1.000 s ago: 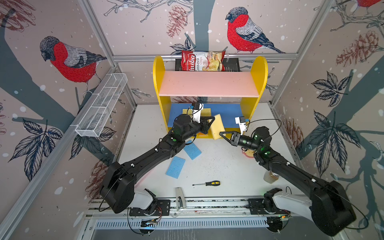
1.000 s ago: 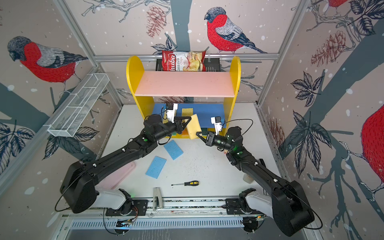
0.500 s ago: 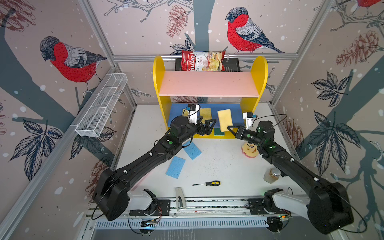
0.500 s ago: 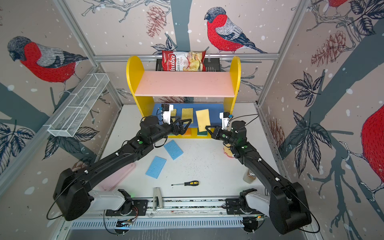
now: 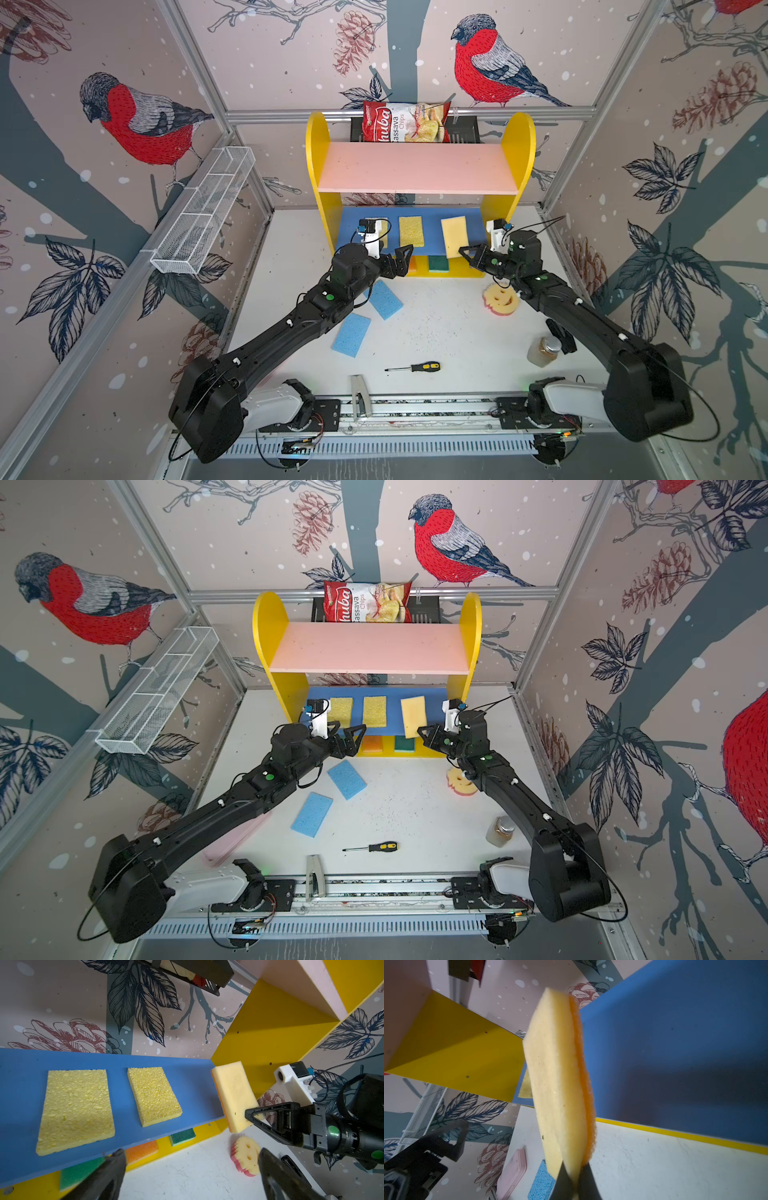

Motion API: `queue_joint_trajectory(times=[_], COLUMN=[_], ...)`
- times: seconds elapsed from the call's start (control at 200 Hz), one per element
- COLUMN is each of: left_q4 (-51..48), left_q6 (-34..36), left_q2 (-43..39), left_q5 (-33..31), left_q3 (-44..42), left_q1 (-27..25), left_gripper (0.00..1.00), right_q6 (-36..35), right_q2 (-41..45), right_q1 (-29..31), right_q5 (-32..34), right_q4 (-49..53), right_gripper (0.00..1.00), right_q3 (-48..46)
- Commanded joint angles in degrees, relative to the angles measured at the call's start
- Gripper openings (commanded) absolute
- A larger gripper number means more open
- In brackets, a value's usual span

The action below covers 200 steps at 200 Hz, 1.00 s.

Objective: Place and organize the cleaning sponges onto the shelf
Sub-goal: 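Raise the sponge upright and swing it over the blue shelf with the right gripper, then lower the upright sponge onto the blue shelf beside the yellow sponges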

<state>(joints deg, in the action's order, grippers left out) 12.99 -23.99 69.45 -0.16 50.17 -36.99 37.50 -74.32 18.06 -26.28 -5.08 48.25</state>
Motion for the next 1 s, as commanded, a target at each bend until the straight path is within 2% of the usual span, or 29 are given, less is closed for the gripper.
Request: queue_joint_trajectory(times=[0.0, 0.16, 0.405, 0.995], left_q4=[0.26, 0.10, 0.45, 0.28], left_q6=[1.57, 2.20, 3.07, 2.50], left_q2=[0.35, 0.41, -1.13, -0.98], left_q5=[-0.50, -0.37, -1.28, -0.50], left_q3=[-0.05, -0.50, -1.92, -1.76], left_q1=[0.48, 1.09, 2.00, 2.54], left_gripper=[0.98, 0.98, 0.98, 0.98], right_q6=[0.44, 2.38, 3.55, 5.42], right_q2=[-1.08, -4.29, -7.61, -17.04], right_q1=[1.50, 2.47, 3.75, 5.47], right_q5=[4.38, 8.18, 9.62, 8.42], right_q4=[0.36, 2.26, 1.89, -1.33], right_gripper=[0.00, 0.00, 0.00, 0.00], right_q3=[1.21, 3.43, 5.74, 12.35])
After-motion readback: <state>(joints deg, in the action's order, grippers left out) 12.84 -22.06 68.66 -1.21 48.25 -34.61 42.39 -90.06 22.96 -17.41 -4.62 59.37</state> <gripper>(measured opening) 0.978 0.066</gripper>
